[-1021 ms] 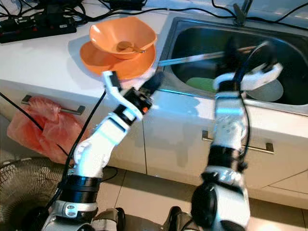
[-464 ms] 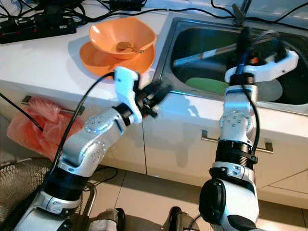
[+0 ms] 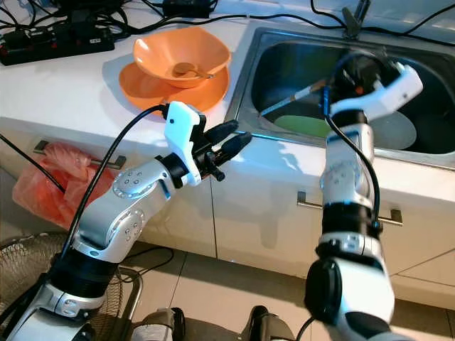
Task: Kitchen organization
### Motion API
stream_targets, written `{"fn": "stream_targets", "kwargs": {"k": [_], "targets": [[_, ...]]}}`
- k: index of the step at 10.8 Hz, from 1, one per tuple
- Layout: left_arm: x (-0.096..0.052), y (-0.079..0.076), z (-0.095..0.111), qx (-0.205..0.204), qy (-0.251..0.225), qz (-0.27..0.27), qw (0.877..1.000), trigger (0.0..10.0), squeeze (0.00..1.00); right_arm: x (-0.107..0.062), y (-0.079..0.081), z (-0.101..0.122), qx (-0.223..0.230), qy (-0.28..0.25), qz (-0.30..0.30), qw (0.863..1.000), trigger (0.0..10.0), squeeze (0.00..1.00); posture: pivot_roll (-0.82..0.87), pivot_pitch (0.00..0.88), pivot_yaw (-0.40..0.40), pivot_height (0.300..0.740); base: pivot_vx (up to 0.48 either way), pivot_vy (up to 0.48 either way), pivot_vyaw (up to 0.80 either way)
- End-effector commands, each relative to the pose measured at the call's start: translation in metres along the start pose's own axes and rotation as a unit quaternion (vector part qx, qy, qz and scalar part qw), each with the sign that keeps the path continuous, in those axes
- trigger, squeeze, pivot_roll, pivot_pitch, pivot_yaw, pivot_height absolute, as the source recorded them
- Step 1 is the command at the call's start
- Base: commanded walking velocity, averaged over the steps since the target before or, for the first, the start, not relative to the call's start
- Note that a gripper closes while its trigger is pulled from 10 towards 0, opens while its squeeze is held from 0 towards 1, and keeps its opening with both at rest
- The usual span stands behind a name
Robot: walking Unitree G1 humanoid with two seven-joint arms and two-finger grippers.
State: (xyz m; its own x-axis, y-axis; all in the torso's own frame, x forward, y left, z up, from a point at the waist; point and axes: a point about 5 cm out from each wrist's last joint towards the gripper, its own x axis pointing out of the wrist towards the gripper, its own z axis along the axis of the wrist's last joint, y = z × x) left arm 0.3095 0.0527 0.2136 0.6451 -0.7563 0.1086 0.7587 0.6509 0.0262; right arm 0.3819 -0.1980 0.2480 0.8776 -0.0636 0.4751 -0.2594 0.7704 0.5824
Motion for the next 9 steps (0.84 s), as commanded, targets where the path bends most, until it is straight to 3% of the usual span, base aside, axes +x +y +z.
{"fn": "stream_targets", "kwargs": {"k": [1, 4, 8, 9], "targets": [[-0.002, -0.007, 0.000, 0.007, 0.002, -0.022, 1.000, 10.0, 0.00, 0.001, -0.002, -0.006, -0.033, 0.022, 0.003, 0.999, 10.0, 0.00, 0.17, 0.146, -0.020, 0.740, 0.000, 0.000, 0.00], [-0.006, -0.008, -0.001, 0.013, 0.011, -0.041, 0.999, 10.0, 0.00, 0.007, 0.005, -0.026, -0.098, 0.078, 0.047, 0.991, 10.0, 0.00, 0.19, 0.145, -0.020, 0.740, 0.000, 0.000, 0.00], [-0.007, -0.010, -0.001, 0.017, 0.012, -0.043, 0.999, 10.0, 0.00, 0.002, 0.002, -0.047, -0.165, 0.137, 0.062, 0.975, 10.0, 0.00, 0.19, 0.146, -0.020, 0.740, 0.000, 0.000, 0.00], [-0.007, -0.010, -0.001, 0.018, 0.013, -0.042, 0.999, 10.0, 0.00, 0.002, 0.001, -0.050, -0.178, 0.145, 0.064, 0.971, 10.0, 0.59, 0.20, 0.146, -0.020, 0.740, 0.000, 0.000, 0.00]]}}
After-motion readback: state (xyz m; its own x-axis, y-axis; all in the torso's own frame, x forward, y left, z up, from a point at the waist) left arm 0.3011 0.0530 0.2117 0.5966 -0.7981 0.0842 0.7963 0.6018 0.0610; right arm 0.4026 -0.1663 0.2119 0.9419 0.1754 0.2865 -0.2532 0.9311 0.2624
